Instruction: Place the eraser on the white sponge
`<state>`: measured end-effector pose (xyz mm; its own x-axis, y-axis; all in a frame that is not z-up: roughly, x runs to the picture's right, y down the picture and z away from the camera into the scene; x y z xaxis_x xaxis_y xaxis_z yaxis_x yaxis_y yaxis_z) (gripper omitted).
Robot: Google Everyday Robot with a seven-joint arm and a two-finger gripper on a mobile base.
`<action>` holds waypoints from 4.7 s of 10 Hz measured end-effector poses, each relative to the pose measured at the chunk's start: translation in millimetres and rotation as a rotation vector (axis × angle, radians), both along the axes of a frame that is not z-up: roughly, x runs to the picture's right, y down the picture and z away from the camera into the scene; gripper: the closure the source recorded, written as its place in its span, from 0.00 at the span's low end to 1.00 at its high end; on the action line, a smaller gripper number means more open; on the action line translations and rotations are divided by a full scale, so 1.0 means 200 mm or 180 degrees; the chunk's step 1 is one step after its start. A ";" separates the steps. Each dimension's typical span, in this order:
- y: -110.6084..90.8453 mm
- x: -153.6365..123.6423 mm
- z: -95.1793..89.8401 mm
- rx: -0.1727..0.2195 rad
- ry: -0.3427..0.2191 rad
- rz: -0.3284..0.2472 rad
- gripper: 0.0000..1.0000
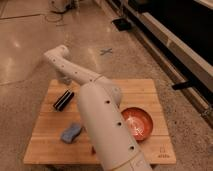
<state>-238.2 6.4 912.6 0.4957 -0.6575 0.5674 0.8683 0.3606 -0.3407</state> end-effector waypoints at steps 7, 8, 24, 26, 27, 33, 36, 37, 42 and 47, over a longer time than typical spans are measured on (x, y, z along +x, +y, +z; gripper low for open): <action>0.18 -0.05 0.16 -0.0213 0.0090 -0.0183 0.20; 0.18 -0.03 0.18 -0.0229 0.0128 -0.0181 0.20; 0.18 0.01 0.16 -0.0322 0.0056 0.0171 1.00; 0.17 0.08 0.11 -0.0323 0.0061 0.0249 1.00; 0.15 0.12 0.07 -0.0313 0.0049 0.0295 1.00; 0.31 0.26 -0.38 -0.0323 -0.0186 0.0198 1.00; 0.52 0.29 -0.54 -0.0283 -0.0275 0.0018 1.00; 0.59 0.29 -0.56 -0.0241 -0.0285 -0.0041 1.00; 0.79 0.28 -0.58 -0.0120 -0.0284 -0.0203 0.61; 0.90 0.21 -0.63 -0.0208 -0.0407 -0.0286 0.20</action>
